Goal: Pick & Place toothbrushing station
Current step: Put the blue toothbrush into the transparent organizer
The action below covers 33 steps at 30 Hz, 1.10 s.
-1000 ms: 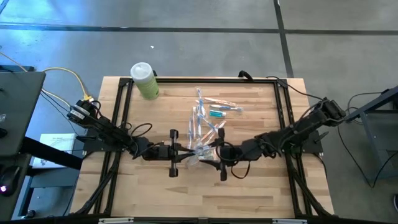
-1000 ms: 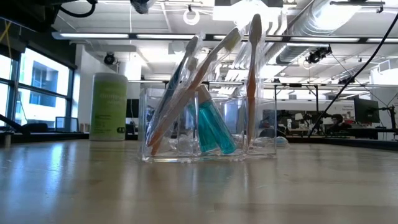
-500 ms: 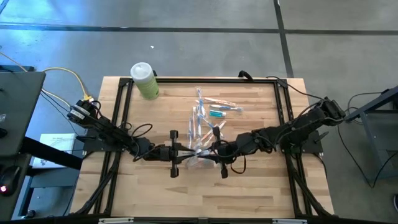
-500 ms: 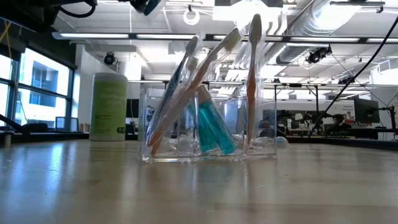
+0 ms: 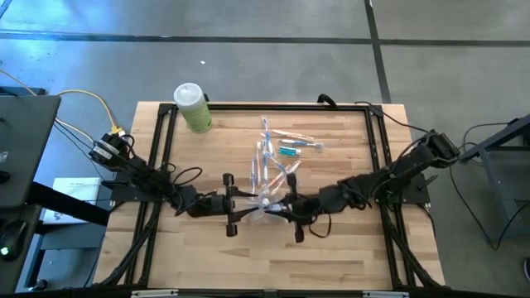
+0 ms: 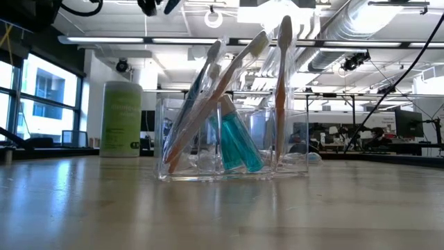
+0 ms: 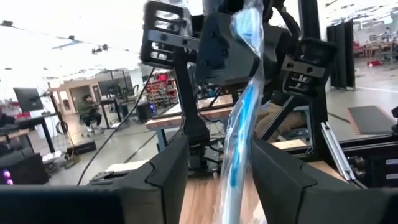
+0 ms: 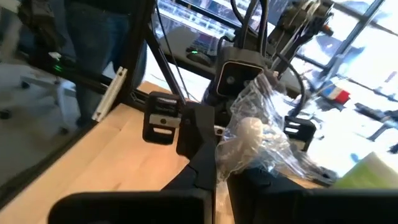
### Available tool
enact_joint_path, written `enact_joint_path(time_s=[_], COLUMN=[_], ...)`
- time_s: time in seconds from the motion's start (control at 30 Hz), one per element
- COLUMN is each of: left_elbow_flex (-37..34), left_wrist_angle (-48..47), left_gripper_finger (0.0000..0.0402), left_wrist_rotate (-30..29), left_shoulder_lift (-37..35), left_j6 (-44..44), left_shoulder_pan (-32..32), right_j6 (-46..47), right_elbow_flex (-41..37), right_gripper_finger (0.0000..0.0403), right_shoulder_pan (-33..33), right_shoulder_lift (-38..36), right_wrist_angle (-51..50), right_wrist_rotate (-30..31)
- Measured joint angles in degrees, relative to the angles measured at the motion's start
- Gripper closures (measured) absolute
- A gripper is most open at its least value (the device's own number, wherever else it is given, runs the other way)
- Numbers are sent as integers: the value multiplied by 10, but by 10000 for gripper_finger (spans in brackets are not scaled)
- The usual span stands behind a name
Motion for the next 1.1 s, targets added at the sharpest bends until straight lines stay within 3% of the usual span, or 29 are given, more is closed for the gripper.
enact_joint_path(time_s=[0.23, 0.33, 0.53, 0.67, 0.9, 0.97, 1.1], left_elbow_flex=[0, 0, 0, 0, 0, 0, 0], left_wrist_angle=[37, 48, 47, 46, 45, 45, 45], left_gripper_finger=[239, 238, 238, 238, 238, 238, 238], left_wrist_rotate=[-4, -17, -147, -208, -242, -254, -269], left_shoulder_lift=[-1, -1, -1, -1, -1, -1, -1], left_j6=[24, 7, 69, 104, 183, 200, 230], left_shoulder_pan=[-45, -60, -92, -101, -118, -124, -132], right_j6=[-105, -144, -162, -132, 6, 67, 218], right_elbow_flex=[0, 0, 0, 0, 0, 0, 0], right_gripper_finger=[393, 393, 393, 393, 393, 393, 393], right_shoulder_pan=[98, 145, 220, 238, 244, 237, 203], right_shoulder_lift=[-1, -1, -2, -2, -2, -2, -13], right_wrist_angle=[50, 62, 57, 31, -94, -157, -285], right_wrist_rotate=[160, 269, 596, 689, 676, 633, 483])
